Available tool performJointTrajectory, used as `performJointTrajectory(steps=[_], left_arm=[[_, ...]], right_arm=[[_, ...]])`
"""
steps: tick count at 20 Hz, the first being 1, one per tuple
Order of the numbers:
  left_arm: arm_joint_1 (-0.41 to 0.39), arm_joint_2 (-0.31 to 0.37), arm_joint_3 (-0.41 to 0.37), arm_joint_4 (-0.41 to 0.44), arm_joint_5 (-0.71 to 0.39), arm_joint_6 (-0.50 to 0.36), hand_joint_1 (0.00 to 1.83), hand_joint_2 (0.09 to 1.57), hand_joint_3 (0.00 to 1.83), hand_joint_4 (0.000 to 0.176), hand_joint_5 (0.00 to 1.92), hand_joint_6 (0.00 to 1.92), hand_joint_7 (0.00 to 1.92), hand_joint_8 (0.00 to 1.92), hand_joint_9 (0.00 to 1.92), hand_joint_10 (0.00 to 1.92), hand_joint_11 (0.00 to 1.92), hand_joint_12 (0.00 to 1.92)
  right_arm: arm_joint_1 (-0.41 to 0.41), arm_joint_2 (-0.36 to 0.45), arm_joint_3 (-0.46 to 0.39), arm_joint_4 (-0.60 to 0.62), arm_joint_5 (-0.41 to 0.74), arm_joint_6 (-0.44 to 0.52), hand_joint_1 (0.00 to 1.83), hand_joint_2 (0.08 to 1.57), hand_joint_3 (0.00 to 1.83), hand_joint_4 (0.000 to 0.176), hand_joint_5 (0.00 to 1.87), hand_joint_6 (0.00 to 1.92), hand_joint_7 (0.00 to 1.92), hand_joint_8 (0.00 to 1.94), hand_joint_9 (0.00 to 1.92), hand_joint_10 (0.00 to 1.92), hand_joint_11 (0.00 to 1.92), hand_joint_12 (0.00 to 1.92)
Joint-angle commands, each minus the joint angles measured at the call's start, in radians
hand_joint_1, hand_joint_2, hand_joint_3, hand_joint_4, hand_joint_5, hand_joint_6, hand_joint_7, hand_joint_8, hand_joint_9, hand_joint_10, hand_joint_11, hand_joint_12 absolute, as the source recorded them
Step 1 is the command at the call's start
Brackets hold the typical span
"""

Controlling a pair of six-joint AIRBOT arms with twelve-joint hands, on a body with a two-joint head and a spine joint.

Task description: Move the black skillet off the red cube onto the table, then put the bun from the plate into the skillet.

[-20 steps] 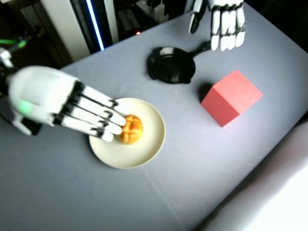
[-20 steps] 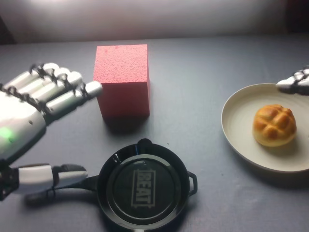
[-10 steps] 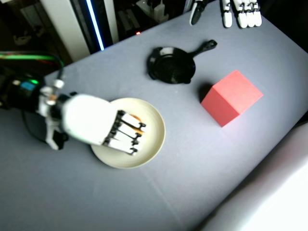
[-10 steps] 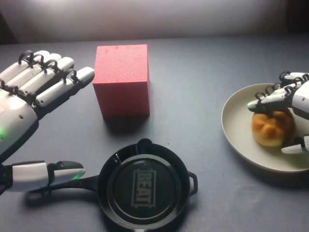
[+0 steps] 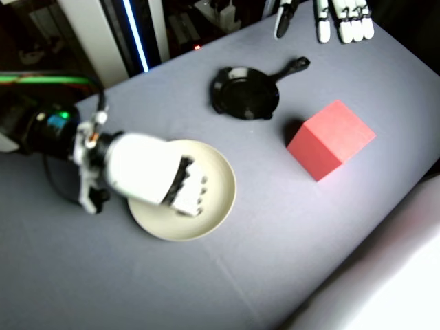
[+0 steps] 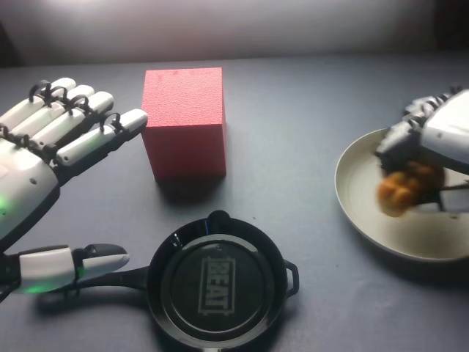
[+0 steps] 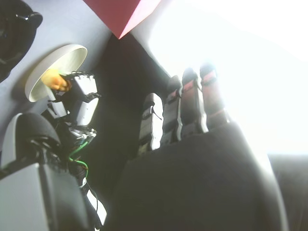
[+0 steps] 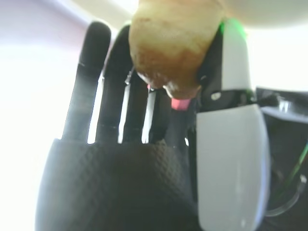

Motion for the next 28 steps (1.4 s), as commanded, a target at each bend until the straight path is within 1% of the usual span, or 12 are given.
performJointTrajectory(steps=[1,5,6,7,9,12,15,18,19,21,25,28], left_arm=[[-0.002,0.008,-0.002,0.002,-0.135,0.001,0.53,0.98,0.0,0.155,0.04,0.0,0.03,0.0,0.0,0.0,0.0,0.0],[0.023,0.019,-0.007,-0.023,-0.177,0.001,0.39,0.97,0.0,0.136,0.04,0.0,0.06,0.01,0.05,0.01,0.06,0.03],[0.032,0.024,-0.008,-0.033,-0.189,0.001,0.28,1.0,0.01,0.126,0.03,0.0,0.05,0.0,0.03,0.0,0.05,0.03],[0.038,0.029,-0.009,-0.039,-0.195,0.001,0.16,1.02,0.02,0.059,0.01,0.0,0.02,0.0,0.0,0.0,0.04,0.03],[0.055,0.044,-0.012,-0.058,-0.21,0.001,0.04,1.03,0.02,0.007,0.0,0.0,0.0,0.0,0.0,0.0,0.06,0.04],[0.094,0.067,-0.02,-0.103,-0.248,0.004,0.0,1.06,0.02,0.085,0.04,0.01,0.02,0.01,0.02,0.01,0.08,0.06],[0.143,0.077,-0.03,-0.146,-0.308,0.004,0.0,1.18,0.03,0.119,0.03,0.0,0.07,0.0,0.07,0.01,0.08,0.08],[0.154,0.077,-0.033,-0.151,-0.311,0.004,0.0,1.19,0.02,0.1,0.04,0.0,0.07,0.0,0.07,0.0,0.08,0.08],[0.154,0.076,-0.033,-0.151,-0.31,0.004,0.0,1.2,0.02,0.076,0.04,0.0,0.05,0.0,0.05,0.0,0.06,0.08],[0.155,0.076,-0.033,-0.154,-0.312,0.004,0.0,1.21,0.02,0.073,0.05,0.01,0.08,0.01,0.07,0.01,0.08,0.09],[0.162,0.076,-0.036,-0.165,-0.321,0.004,0.0,1.22,0.02,0.087,0.06,0.01,0.08,0.01,0.09,0.01,0.09,0.1],[0.169,0.077,-0.039,-0.174,-0.333,0.004,0.0,1.22,0.01,0.092,0.06,0.0,0.1,0.01,0.1,0.01,0.08,0.1]], right_arm=[[0.019,0.001,-0.006,0.001,0.177,0.015,1.2,1.16,0.0,0.01,0.93,1.03,0.85,1.28,0.74,1.18,0.52,1.61],[0.089,-0.039,-0.034,-0.134,0.264,0.09,1.23,1.14,0.0,0.0,0.92,1.11,0.92,1.07,0.76,0.92,0.47,1.31],[0.112,-0.061,-0.034,-0.184,0.268,0.116,1.32,1.17,0.0,0.0,0.92,1.21,0.87,1.1,0.71,1.25,0.4,1.36],[0.123,-0.077,-0.034,-0.21,0.268,0.128,1.24,1.14,0.0,0.0,0.94,1.1,0.95,1.01,0.8,0.95,0.53,1.23],[0.145,-0.122,-0.032,-0.27,0.268,0.16,1.22,1.13,0.0,0.0,0.99,0.91,0.93,1.18,0.79,0.95,0.56,1.38],[0.171,-0.198,-0.022,-0.352,0.252,0.213,1.21,1.2,0.0,0.0,0.84,1.04,0.82,1.47,0.72,1.52,0.62,1.74],[0.187,-0.253,-0.017,-0.394,0.184,0.213,1.24,1.17,0.0,0.0,0.88,0.94,0.88,1.39,0.85,1.4,0.74,1.61],[0.187,-0.288,-0.001,-0.396,0.126,0.213,1.2,1.18,0.0,0.0,0.83,1.1,0.88,1.32,0.77,1.3,0.62,1.49],[0.187,-0.293,0.003,-0.397,0.114,0.213,1.15,1.1,0.0,0.0,0.61,0.59,0.5,1.19,0.46,1.24,0.28,1.31],[0.187,-0.294,0.006,-0.397,0.098,0.213,0.96,1.07,0.0,0.096,0.53,0.18,0.4,0.26,0.34,0.37,0.01,0.98],[0.187,-0.292,-0.007,-0.389,0.098,0.213,0.82,1.0,0.0,0.107,0.46,0.09,0.33,0.0,0.36,0.02,0.0,0.97],[0.187,-0.259,-0.03,-0.387,0.121,0.213,0.8,0.97,0.0,0.075,0.42,0.09,0.31,0.0,0.34,0.01,0.0,0.88]])
